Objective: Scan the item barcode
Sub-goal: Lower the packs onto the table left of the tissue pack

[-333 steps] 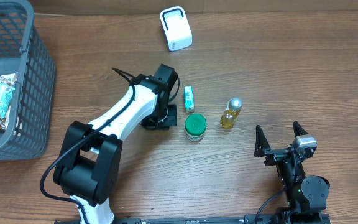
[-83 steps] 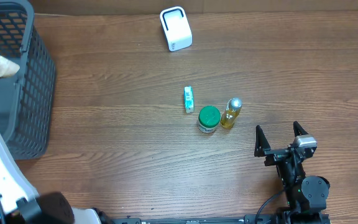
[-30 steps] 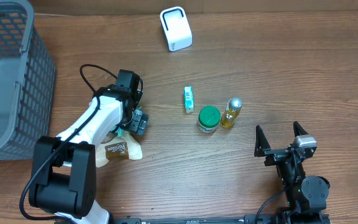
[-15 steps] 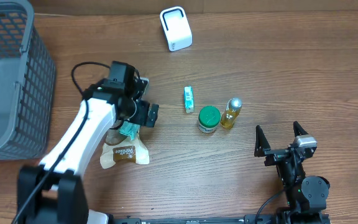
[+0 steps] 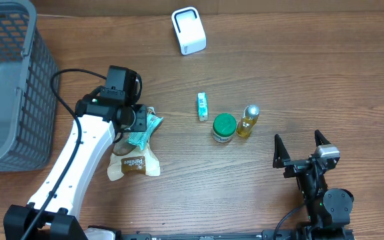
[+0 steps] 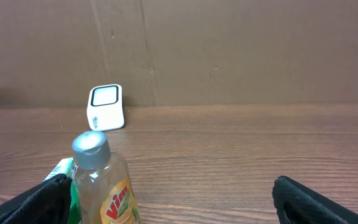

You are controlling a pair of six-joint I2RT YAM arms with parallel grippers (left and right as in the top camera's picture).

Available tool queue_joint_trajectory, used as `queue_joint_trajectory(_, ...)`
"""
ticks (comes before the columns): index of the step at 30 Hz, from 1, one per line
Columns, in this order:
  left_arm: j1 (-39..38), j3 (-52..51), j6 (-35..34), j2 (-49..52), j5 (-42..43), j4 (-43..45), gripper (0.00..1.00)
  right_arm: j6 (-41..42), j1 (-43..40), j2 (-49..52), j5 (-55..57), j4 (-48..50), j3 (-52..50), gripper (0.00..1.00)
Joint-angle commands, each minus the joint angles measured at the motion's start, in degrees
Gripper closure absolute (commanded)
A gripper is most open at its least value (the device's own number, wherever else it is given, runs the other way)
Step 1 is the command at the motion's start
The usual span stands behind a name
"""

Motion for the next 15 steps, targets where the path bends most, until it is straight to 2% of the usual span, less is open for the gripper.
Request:
queue_joint_trajectory(1, 0.98, -1.01, -4.81, 1.25, -8.07, 0.28, 0.72, 0.24, -0.26, -0.46, 0.2, 0.2, -0.61, 0.0)
queue_joint_trajectory(10, 1.6, -4.9, -4.68, 7.08, -6.43, 3.78, 0.73, 0.24, -0.26, -0.46, 0.2, 0.2, -0.61, 0.0)
queue_joint_trajectory(12, 1.6, -4.87, -2.93, 8.44, -1.36, 3.78, 0.74, 0.24, -0.26, -0.46, 0.2, 0.2, -0.61, 0.0)
queue_joint_trajectory(15, 1.6, -4.87, 3.65, 9.27, 12.13, 4.5, 0.73, 0.24, -0.26, -0.46, 0.2, 0.2, -0.61, 0.0)
